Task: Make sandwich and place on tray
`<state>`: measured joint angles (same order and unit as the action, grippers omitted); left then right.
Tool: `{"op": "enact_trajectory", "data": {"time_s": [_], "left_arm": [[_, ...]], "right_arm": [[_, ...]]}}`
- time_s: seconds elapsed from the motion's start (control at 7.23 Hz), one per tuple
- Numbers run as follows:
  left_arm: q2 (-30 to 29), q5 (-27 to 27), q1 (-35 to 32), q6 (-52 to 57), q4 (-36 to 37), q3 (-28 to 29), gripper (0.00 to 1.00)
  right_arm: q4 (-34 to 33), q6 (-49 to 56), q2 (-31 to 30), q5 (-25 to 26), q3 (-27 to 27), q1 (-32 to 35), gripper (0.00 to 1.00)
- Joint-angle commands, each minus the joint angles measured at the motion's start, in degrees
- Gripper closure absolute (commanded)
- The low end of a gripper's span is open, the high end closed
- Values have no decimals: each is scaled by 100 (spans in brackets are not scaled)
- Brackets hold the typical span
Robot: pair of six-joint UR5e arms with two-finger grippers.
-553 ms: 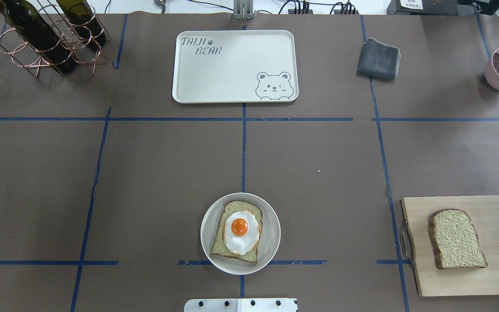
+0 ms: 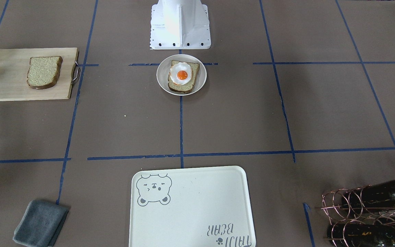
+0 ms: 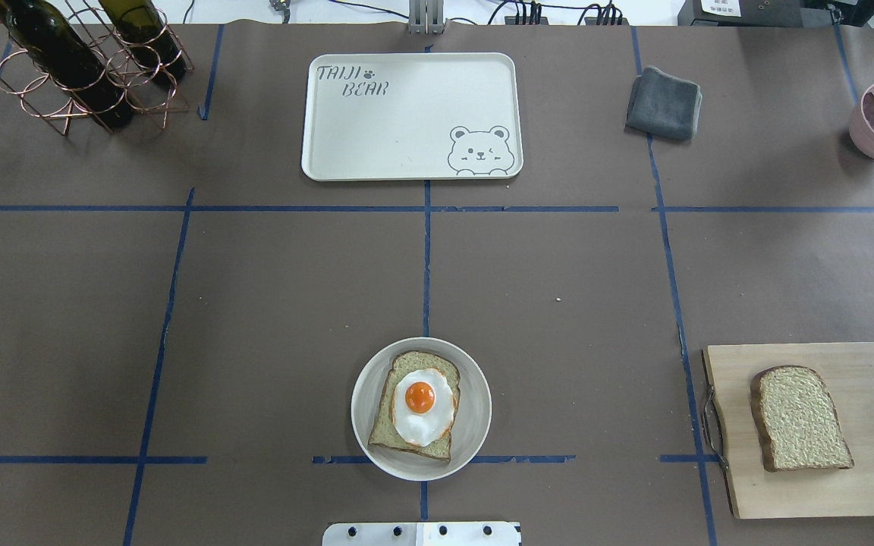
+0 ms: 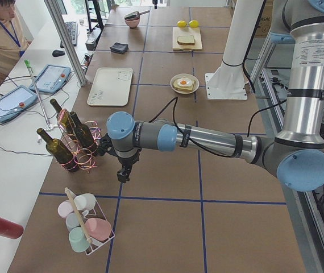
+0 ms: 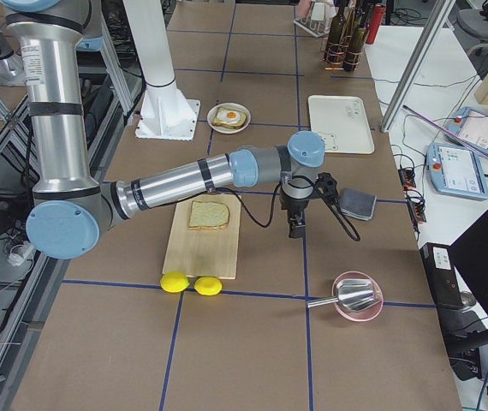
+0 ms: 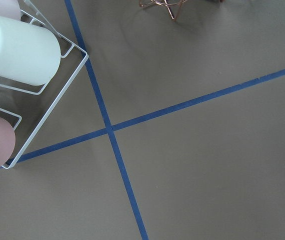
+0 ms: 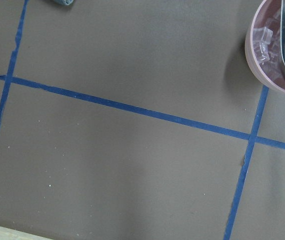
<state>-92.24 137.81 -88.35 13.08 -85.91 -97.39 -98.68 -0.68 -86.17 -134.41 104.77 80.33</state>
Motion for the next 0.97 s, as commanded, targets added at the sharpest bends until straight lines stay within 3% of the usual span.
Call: {"op": "enact_trajectory", "data": {"time_s": [0.0, 0.14, 0.28, 0.42, 0.55, 0.83], "left_arm": [[22, 79, 2, -16, -13, -86, 0], [31, 88, 2, 19, -57, -52, 0], [-39, 71, 10, 37, -188, 1, 0], [39, 79, 2, 28, -468, -16, 0], [74, 88, 2, 28, -540, -43, 0], [75, 88, 2, 37, -610, -78, 0]], "right_arm": [[7, -2, 4, -24, 35, -70, 0], [137, -2, 4, -190, 78, -288, 0], [678, -411, -49, -426, 79, -621, 0], [1275, -1486, -67, -429, 157, -1042, 0], [2230, -2697, -276, -298, 201, -1455, 0], [3667, -3385, -1196, -253, 254, -1687, 0]]}}
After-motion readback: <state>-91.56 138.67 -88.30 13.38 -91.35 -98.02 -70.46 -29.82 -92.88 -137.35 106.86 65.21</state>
